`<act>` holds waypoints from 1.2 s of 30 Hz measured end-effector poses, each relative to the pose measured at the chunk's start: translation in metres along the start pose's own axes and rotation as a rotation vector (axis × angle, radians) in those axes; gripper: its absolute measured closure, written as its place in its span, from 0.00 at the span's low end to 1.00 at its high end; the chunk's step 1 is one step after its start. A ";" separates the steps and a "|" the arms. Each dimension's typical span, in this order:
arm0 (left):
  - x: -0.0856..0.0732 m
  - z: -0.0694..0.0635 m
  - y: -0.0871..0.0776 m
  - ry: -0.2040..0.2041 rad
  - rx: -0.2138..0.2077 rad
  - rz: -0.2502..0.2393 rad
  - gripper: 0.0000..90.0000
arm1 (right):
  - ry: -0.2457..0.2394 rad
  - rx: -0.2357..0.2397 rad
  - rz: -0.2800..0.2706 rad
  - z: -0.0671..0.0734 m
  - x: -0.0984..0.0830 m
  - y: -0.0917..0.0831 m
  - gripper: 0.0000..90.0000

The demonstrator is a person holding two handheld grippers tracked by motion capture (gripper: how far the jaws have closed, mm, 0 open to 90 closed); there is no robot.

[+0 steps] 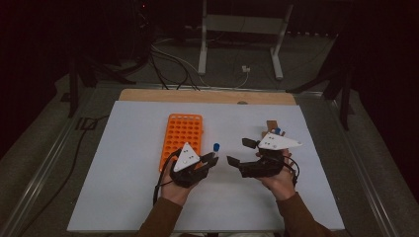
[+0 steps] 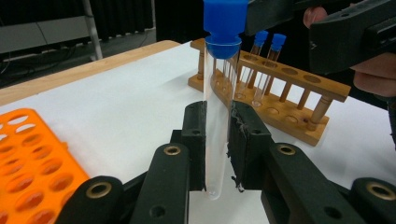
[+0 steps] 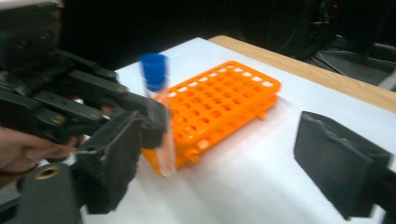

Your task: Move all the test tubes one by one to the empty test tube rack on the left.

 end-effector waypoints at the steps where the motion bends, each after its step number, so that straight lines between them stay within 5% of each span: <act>1: -0.001 0.001 -0.002 0.002 0.000 0.003 0.87 | -0.001 -0.009 0.000 -0.002 -0.001 -0.001 0.15; 7: -0.003 0.007 -0.016 0.013 -0.002 0.013 0.87 | 0.004 -0.044 -0.003 -0.010 -0.005 -0.008 0.04; 19: -0.005 0.020 -0.040 0.011 0.010 -0.010 0.87 | -0.001 -0.085 -0.002 -0.021 -0.012 -0.023 0.01; 36: -0.018 0.046 -0.053 -0.001 0.097 -0.002 0.87 | 0.010 -0.101 -0.043 -0.027 -0.010 -0.037 0.01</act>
Point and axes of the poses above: each handheld gripper's, and its own axes: y roughly forward along the jaws, x roughly out of its top, z roughly to its left, the point moved 5 cm from there along y, roughly forward along the jaws, and after that the axes turned 14 degrees about -z, right-handed, at the moved point
